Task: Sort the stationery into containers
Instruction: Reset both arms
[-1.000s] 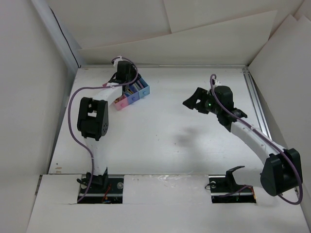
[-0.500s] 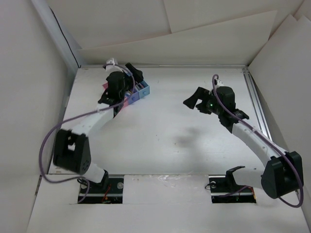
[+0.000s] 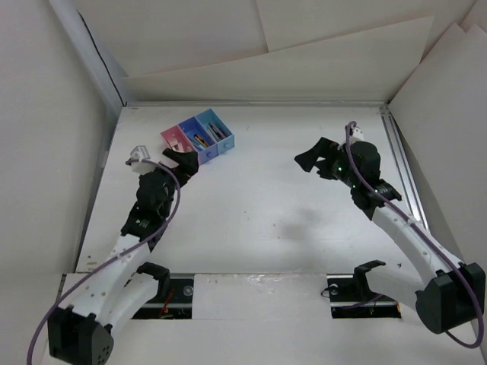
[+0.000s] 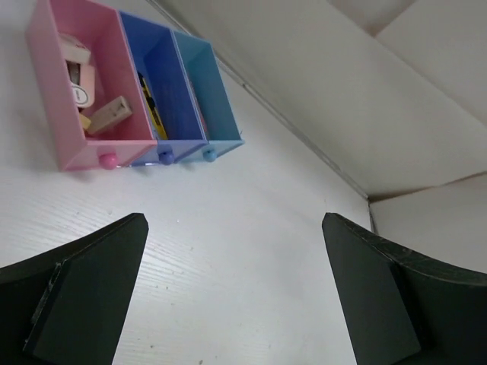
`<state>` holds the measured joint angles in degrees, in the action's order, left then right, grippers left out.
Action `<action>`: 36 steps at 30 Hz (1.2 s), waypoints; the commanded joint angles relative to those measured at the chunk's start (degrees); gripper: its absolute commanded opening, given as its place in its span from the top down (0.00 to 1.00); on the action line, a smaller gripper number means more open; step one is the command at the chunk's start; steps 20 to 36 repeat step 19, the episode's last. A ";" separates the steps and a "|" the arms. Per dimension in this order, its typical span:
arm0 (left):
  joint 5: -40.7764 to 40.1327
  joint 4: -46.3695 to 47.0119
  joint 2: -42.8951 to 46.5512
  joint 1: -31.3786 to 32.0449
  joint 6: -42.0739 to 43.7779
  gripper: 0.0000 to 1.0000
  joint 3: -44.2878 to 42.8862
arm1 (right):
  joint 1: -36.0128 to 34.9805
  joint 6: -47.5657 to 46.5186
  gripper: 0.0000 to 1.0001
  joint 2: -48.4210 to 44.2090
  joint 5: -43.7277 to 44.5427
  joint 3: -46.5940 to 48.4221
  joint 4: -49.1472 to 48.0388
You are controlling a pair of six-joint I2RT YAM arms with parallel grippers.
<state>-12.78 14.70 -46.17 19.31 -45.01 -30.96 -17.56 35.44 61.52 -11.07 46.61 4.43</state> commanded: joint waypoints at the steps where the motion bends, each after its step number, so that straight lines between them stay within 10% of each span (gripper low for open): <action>1: -5.32 -7.99 7.74 -1.12 -4.29 0.00 -0.68 | 0.69 -0.11 0.00 -1.93 2.28 -0.03 -2.67; 8: -14.73 -21.29 15.40 -1.12 -6.05 0.00 -0.68 | 1.74 -0.11 0.00 -3.07 2.90 -1.08 -2.67; 36: -17.64 -20.15 12.25 -1.12 -3.42 0.00 -1.82 | 3.32 0.51 0.00 -2.54 0.52 -1.08 -2.67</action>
